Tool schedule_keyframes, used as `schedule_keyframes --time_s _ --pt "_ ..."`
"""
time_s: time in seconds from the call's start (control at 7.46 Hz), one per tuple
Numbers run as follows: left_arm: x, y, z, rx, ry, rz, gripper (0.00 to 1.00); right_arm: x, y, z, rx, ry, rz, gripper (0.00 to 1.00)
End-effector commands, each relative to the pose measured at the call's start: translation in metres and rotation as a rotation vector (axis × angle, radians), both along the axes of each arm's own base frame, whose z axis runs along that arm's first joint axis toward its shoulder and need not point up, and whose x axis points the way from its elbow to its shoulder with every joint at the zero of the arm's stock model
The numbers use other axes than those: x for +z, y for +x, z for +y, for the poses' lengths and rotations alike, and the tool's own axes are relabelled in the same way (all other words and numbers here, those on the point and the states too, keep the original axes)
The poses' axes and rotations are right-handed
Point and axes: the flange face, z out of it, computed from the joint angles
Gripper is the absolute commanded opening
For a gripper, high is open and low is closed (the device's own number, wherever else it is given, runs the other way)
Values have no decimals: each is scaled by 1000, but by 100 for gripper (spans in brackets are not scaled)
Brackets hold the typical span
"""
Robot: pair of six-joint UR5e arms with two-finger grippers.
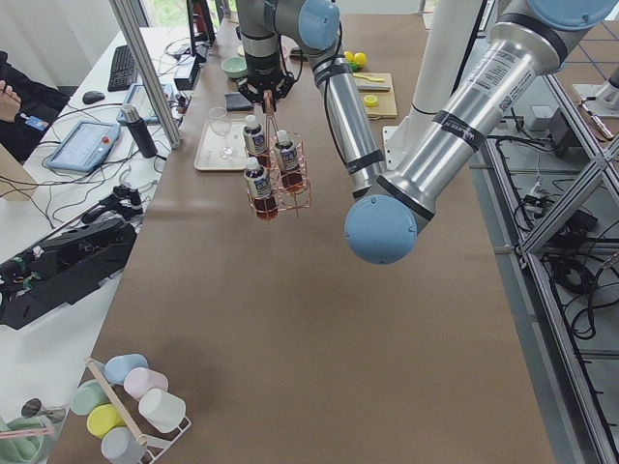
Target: Take tea from basket to plate
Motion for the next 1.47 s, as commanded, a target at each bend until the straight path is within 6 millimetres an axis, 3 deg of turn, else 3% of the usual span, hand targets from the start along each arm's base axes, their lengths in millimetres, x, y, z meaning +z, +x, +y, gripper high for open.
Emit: schedule_keyframes --time_s 0.0,0.4,0.54,0.67,0.8,0.94,1.07,1.21,1.34 --pt "-42 52 22 24 -76 54 0 -4 1 -5 6 45 6 100" --pt "-75 139 47 44 -146 146 0 -11 0 -7 14 56 -5 100" --pt "-76 170 49 69 -171 160 0 -22 -3 -10 28 76 -43 100" --pt "-92 185 40 72 -173 174 0 -36 -7 -9 64 65 -114 100" --pt "-107 200 38 81 -191 177 0 -77 -30 -20 93 48 -152 100" --pt "-116 218 42 111 -194 176 0 -108 -34 -47 152 14 -137 100" --pt "-125 230 42 122 -182 174 0 -149 -65 -55 106 16 -131 100" --pt "-126 253 54 142 -193 177 0 -178 -75 -74 118 23 -123 100" --pt "-131 278 68 115 -207 195 0 -192 -80 -74 117 10 -150 100"
